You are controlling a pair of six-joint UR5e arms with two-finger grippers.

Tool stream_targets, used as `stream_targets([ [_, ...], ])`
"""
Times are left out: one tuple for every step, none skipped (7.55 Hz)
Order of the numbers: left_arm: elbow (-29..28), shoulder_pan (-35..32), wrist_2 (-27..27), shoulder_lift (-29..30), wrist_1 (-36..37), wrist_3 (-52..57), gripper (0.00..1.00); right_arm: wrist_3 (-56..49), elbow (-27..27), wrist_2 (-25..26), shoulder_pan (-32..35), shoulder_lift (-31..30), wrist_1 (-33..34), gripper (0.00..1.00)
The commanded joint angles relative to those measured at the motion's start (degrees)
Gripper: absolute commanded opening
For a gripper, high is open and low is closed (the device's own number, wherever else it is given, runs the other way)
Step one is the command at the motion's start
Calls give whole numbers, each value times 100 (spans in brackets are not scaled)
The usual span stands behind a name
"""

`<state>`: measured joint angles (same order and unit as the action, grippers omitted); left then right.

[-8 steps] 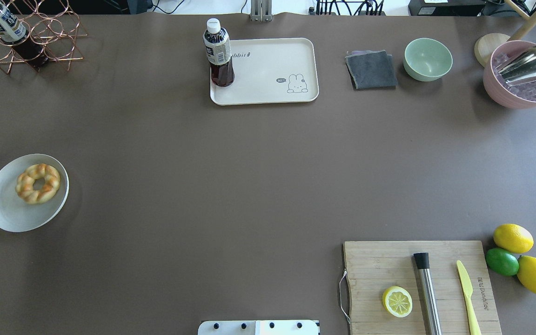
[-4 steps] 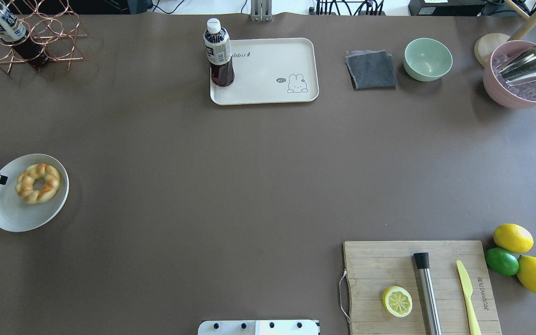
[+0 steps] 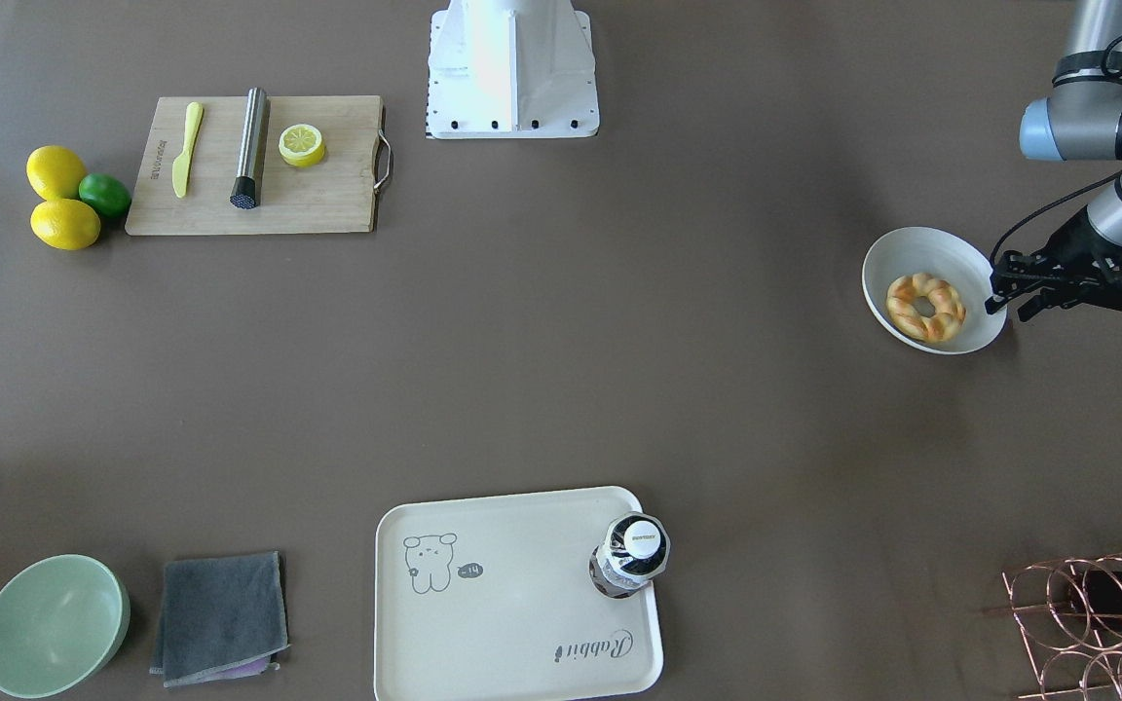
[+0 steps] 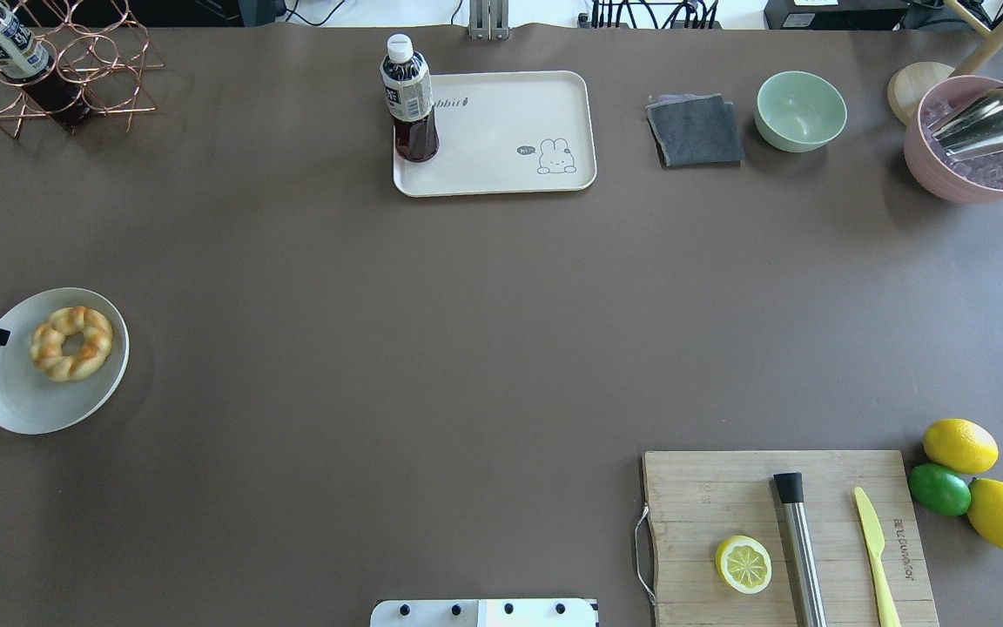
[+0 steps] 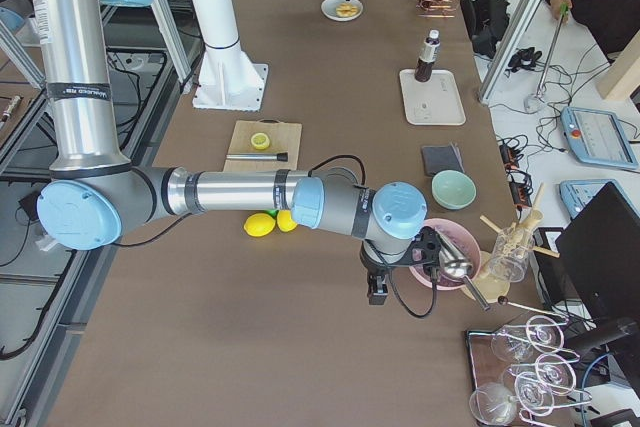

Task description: Place donut on tray

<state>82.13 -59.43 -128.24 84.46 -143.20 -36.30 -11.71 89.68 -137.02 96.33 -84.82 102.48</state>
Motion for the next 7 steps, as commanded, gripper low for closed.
stream_targets([
  [5, 19, -17, 9, -15, -9, 0, 2, -12, 9, 0, 18, 0, 100],
  [-4, 11, -78, 87, -15, -218, 0, 2, -12, 0, 0, 18, 0, 100],
  [39, 19, -262, 105, 28, -359, 0, 2, -4, 0, 0, 10, 0, 100],
  [57, -24, -768, 114, 55, -378, 0, 2, 5, 0, 0, 10, 0, 100],
  [75, -225, -1182, 167, 81, -378, 0, 2, 5, 0, 0, 10, 0, 100],
  [101, -549, -1630, 272, 273, -387, 0, 2, -4, 0, 0, 10, 0, 100],
  [275, -882, -1974, 316, 649, -378, 0, 2, -4, 0, 0, 10, 0, 100],
])
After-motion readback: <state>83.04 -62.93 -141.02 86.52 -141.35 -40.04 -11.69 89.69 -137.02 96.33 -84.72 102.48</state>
